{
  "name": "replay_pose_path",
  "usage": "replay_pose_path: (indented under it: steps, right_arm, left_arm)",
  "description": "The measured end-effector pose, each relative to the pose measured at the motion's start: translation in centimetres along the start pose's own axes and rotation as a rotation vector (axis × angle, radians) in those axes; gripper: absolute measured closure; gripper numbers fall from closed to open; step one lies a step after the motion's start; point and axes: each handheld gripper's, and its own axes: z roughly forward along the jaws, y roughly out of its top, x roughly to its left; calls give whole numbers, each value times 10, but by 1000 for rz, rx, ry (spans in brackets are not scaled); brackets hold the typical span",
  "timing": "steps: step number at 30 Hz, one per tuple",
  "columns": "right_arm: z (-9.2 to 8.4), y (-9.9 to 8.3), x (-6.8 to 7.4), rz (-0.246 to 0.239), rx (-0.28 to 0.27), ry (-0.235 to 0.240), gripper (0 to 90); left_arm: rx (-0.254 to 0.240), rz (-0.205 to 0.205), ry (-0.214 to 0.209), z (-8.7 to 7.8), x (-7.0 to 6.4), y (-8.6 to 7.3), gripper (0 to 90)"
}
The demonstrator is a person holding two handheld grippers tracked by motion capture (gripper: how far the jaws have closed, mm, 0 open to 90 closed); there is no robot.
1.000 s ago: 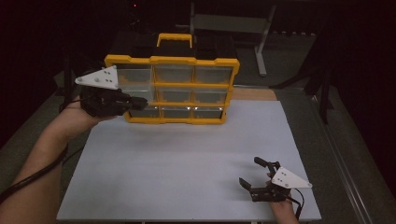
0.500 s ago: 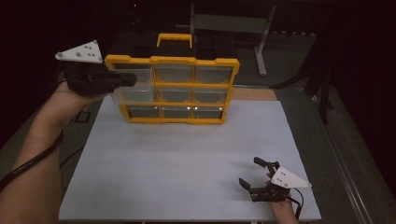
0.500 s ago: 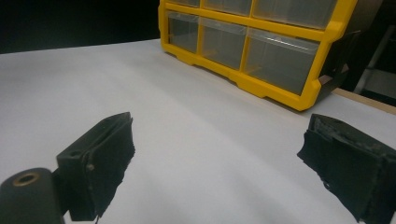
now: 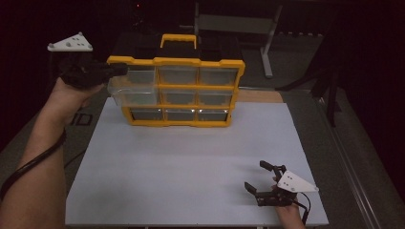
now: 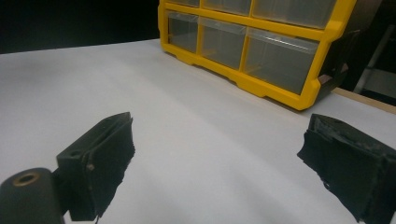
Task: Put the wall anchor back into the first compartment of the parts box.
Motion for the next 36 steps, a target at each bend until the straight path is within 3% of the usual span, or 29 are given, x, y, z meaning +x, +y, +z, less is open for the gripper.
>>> replay_pose_path:
  steps: [3,11,18,26,28,30,31,36]
  right_arm:
    - [0,0,-1,-1,1,0,85]
    - [-1,-1,-1,-4,3,0,85]
    - [0,-1,-1,-4,4,3,85]
    - [1,-2,-3,6,3,0,85]
    - [1,-2,-3,4,5,1,85]
    - [1,-3,-3,5,5,0,85]
    - [1,-3,-3,7,5,1,85]
    - [1,-3,-3,17,5,-1,85]
  left_arm:
    - [47,-25,18,8,3,-3,834]
    - [107,-63,44,22,5,-10,820]
    - [106,-56,41,21,2,-12,507]
    - [91,-25,4,6,-11,-8,243]
    - [89,-27,-20,3,-12,-8,155]
    - [92,-25,-80,0,-12,-9,59]
    - [87,-22,-88,-2,-14,-9,1]
    - [45,-35,-108,-10,-20,-15,0]
